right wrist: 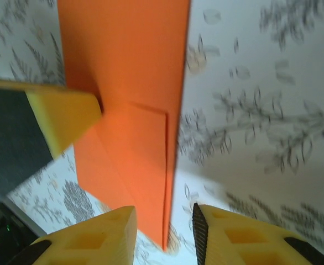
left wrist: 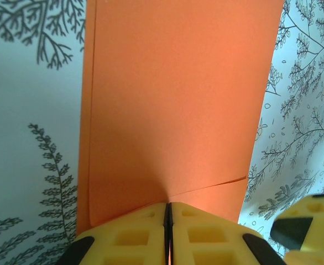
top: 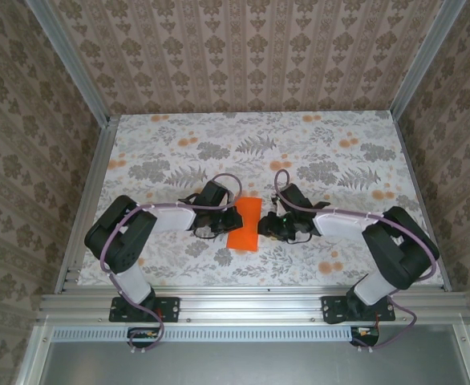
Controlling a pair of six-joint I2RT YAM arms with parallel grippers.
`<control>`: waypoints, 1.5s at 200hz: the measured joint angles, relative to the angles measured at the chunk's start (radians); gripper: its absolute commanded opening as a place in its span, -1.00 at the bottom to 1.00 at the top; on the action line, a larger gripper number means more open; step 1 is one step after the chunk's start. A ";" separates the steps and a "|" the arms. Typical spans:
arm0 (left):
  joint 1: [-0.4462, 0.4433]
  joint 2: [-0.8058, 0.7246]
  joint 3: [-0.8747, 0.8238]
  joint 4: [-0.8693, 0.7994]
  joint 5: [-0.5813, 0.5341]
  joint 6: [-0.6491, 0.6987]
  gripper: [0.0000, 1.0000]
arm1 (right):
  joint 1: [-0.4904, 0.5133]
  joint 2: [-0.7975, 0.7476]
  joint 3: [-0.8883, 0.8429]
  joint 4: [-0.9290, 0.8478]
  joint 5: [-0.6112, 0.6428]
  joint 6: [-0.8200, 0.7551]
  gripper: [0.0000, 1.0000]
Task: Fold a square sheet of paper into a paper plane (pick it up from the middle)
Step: Fold the triangle a second time at the center of the table, then turn over the paper at the center of the table.
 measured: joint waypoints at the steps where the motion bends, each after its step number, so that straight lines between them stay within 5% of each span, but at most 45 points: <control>1: 0.000 0.000 0.000 0.000 0.000 0.000 -0.78 | 0.000 0.002 0.001 0.000 0.000 0.000 -0.26; 205: -0.005 -0.006 0.001 -0.012 -0.011 0.000 -0.78 | -0.010 0.141 0.048 0.155 -0.079 0.051 -0.37; 300: -0.006 -0.040 0.001 -0.055 -0.026 -0.012 -0.63 | -0.010 0.129 -0.028 0.243 -0.086 0.074 -0.89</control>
